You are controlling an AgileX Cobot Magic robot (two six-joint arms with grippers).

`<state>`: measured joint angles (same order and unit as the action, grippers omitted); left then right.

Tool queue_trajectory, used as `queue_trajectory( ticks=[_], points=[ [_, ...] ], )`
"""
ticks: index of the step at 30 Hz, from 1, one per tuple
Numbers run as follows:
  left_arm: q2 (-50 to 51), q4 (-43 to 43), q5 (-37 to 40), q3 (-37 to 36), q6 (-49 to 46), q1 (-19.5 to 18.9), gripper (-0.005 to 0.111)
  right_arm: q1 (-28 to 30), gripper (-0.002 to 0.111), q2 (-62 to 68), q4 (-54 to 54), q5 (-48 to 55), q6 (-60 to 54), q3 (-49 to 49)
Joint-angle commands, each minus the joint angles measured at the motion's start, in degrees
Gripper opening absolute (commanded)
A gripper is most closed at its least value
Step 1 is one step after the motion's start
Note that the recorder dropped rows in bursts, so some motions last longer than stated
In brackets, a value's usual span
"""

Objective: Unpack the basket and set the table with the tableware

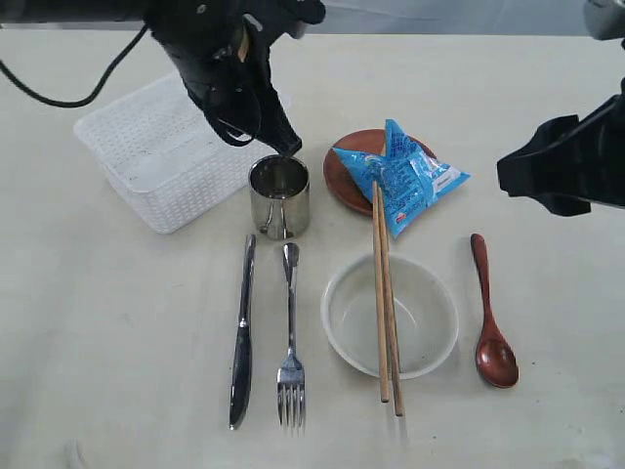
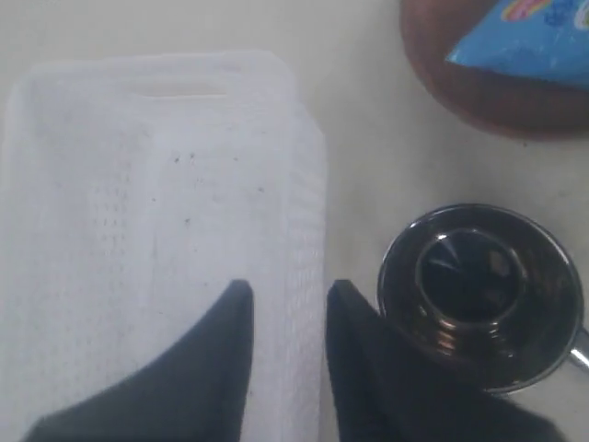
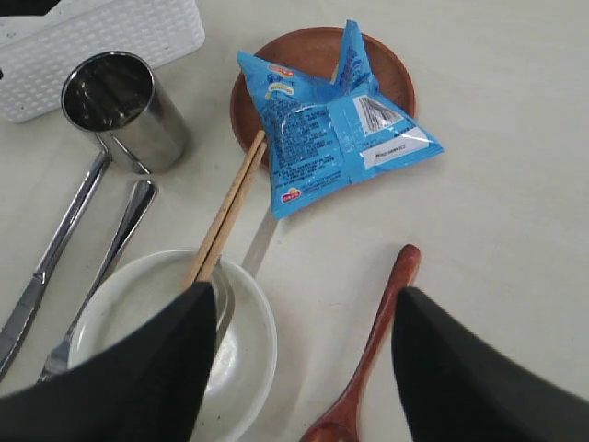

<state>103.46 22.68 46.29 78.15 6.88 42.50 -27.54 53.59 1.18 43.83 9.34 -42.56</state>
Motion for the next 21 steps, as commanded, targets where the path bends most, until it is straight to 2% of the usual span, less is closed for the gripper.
queue_trajectory(
  ticks=[1,5,13,19,21],
  points=[
    [4.45,-1.15,3.54,5.61,-6.88,-0.07,0.015,-0.02,0.055,0.13,0.14,0.96,-1.72,-0.04],
    [7.56,-3.51,4.23,8.58,-6.45,-0.07,0.015,-0.02,0.055,0.13,0.38,0.85,-1.73,-0.04],
    [10.46,-6.56,11.02,10.92,-6.33,-0.07,0.014,-0.02,0.055,0.13,0.38,0.51,-1.87,-0.04],
    [10.46,-7.09,11.01,11.46,-6.43,-0.07,0.0,-0.02,0.055,0.13,0.38,0.02,-2.09,-0.04],
    [10.46,-5.41,11.22,12.5,-5.54,-0.07,0.0,-0.02,0.055,0.13,0.38,0.02,-2.13,-0.04]
  ],
)
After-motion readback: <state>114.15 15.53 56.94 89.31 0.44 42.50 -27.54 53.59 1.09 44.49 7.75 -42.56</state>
